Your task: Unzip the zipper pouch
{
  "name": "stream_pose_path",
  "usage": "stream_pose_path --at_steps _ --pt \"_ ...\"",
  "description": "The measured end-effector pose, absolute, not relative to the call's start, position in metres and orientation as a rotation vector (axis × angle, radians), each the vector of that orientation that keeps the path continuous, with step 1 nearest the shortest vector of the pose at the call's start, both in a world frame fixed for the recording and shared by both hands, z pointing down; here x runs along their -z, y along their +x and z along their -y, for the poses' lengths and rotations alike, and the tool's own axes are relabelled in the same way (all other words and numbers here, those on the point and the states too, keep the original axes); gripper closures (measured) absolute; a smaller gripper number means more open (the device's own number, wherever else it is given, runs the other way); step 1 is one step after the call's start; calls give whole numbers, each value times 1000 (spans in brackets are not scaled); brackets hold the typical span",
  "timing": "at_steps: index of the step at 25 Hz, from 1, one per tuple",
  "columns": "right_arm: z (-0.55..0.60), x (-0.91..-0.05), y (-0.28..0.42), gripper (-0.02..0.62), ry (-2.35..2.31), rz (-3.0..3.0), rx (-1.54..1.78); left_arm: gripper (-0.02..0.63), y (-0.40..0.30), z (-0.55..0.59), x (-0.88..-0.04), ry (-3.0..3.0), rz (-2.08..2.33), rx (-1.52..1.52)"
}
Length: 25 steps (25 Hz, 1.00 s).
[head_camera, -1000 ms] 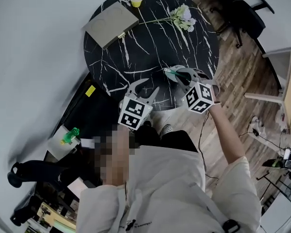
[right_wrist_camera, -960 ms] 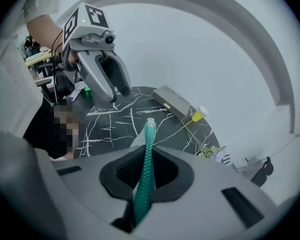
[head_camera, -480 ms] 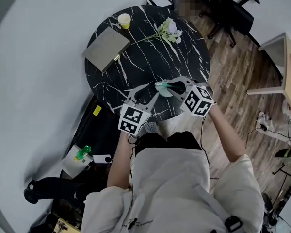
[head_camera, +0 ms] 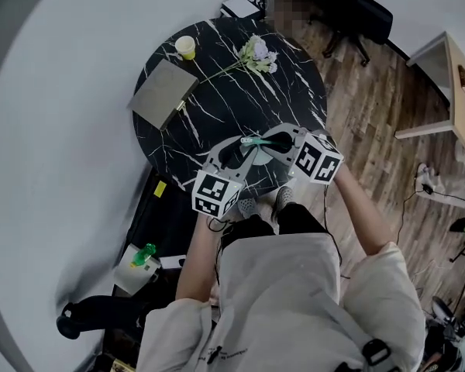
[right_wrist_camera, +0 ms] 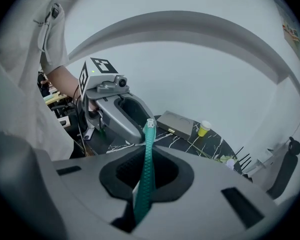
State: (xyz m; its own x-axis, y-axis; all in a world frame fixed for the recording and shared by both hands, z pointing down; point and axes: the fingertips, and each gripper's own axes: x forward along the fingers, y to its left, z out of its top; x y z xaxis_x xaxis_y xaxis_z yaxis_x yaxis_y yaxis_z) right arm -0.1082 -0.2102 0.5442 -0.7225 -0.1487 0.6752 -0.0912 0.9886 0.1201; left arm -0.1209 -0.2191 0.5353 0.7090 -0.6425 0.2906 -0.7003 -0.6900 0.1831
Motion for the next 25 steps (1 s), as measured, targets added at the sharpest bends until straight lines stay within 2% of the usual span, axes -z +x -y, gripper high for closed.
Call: stream_pose_path --at_steps 11,25 --pt "221 -509 -76 571 306 2518 21 549 -86 230 -498 2612 1145 -240" --pt "219 -506 -38 518 255 2557 -24 555 -54 227 -518 2713 1215 -729"
